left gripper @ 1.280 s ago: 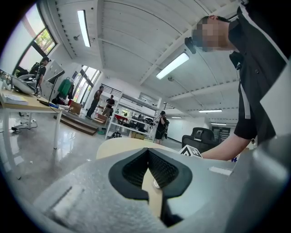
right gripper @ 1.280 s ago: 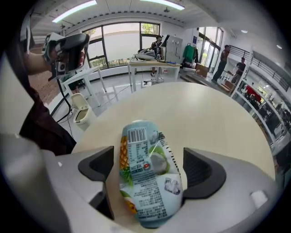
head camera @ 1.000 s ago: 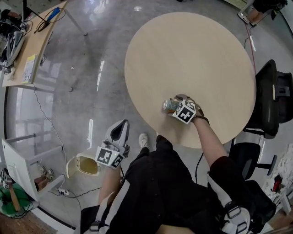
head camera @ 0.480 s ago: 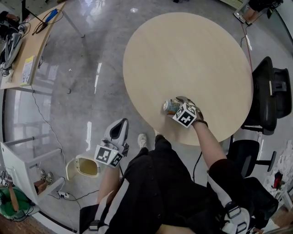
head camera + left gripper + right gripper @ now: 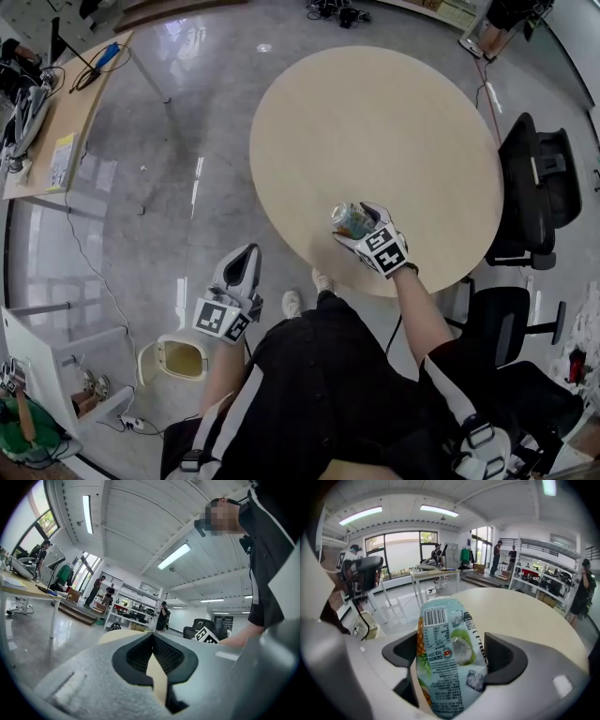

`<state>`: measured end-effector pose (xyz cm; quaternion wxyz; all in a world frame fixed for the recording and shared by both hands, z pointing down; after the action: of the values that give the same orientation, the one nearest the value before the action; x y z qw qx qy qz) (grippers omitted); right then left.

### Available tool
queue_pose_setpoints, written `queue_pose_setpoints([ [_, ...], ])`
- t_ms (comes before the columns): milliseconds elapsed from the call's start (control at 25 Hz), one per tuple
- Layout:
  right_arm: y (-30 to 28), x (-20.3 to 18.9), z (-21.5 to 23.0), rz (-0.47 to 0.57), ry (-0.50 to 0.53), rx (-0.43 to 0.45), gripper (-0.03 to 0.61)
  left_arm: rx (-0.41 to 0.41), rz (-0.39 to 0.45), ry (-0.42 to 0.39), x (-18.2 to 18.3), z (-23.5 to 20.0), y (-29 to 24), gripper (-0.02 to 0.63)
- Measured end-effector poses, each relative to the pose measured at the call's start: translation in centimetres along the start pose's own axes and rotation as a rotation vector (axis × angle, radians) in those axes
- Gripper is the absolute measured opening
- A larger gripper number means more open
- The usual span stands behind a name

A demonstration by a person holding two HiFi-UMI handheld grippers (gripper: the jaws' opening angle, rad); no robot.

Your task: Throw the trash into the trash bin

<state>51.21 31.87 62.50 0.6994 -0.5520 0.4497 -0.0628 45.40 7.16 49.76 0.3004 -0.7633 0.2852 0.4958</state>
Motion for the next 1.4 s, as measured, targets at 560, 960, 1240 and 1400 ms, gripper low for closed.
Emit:
queue_pose_setpoints([
  [560,2.6,5.8,-4.2,0.143,0.129,0.000,0.436,0.107,0.095,-0.055,2.1,-0.8,6.4,0.000],
  [960,4.5,9.0,-8.4,0.237,0.324,0.159,0.436,0.336,0.175,-0.055,2.0,2.2,11.1,0.000],
  [1240,6.1,8.4,-13.1,0.253,0.516,0.263,0.434,0.502,0.225,-0.009,-1.0,5.2,15.7,0.000],
  [1400,6.3,8.9,-16.0,0.282,0.571,0.351,0.434,0.610,0.244,-0.001,-2.0,6.7,19.2,0.000],
])
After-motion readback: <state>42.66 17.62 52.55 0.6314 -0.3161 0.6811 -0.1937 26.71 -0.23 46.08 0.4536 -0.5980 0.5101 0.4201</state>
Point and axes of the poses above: the fingertips, and each gripper's own axes: y backward along the fingers, z to its right, x out of its top, the point moved 3 cm from there along y, backward along the fingers, and after that the axes turned 10 degrees about -z, right-handed, at the moved point
